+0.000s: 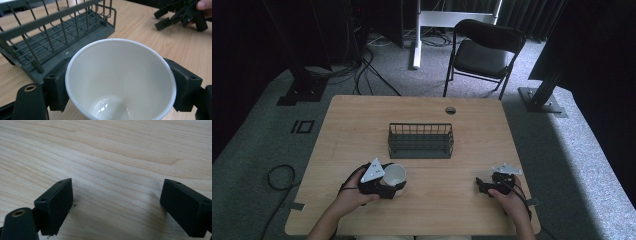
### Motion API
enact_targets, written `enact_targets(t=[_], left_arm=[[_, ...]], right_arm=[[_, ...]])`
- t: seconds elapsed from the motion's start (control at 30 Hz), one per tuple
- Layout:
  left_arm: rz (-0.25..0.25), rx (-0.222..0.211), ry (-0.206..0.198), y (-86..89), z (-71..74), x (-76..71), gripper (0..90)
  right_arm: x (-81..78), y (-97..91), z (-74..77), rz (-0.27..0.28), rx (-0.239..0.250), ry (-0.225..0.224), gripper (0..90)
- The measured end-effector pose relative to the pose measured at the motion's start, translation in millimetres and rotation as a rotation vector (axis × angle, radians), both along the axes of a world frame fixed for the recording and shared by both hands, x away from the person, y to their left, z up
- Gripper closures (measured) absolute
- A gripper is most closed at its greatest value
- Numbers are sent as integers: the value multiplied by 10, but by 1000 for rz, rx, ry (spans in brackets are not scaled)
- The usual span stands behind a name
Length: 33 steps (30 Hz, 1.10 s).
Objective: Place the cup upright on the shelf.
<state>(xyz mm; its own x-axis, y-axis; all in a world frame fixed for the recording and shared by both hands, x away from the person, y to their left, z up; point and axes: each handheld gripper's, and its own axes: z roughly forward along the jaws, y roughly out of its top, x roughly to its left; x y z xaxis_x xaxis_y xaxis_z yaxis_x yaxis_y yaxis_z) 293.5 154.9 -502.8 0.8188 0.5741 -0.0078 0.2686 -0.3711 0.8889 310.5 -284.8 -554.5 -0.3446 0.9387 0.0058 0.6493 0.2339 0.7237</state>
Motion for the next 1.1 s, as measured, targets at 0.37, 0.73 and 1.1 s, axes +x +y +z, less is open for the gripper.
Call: enact_targets(t=[0.37, 0.73, 1.1], left_arm=[[-34, -4, -6, -81, 120, 1, 202], [-51, -37, -18, -152, 288, 53, 202], [-87, -29, -45, -342, 547, 150, 202]], right_arm=[[0, 0, 0, 0, 0, 0, 109], [-1, 0, 1, 0, 0, 1, 109], [0, 0, 0, -1, 1, 0, 110]])
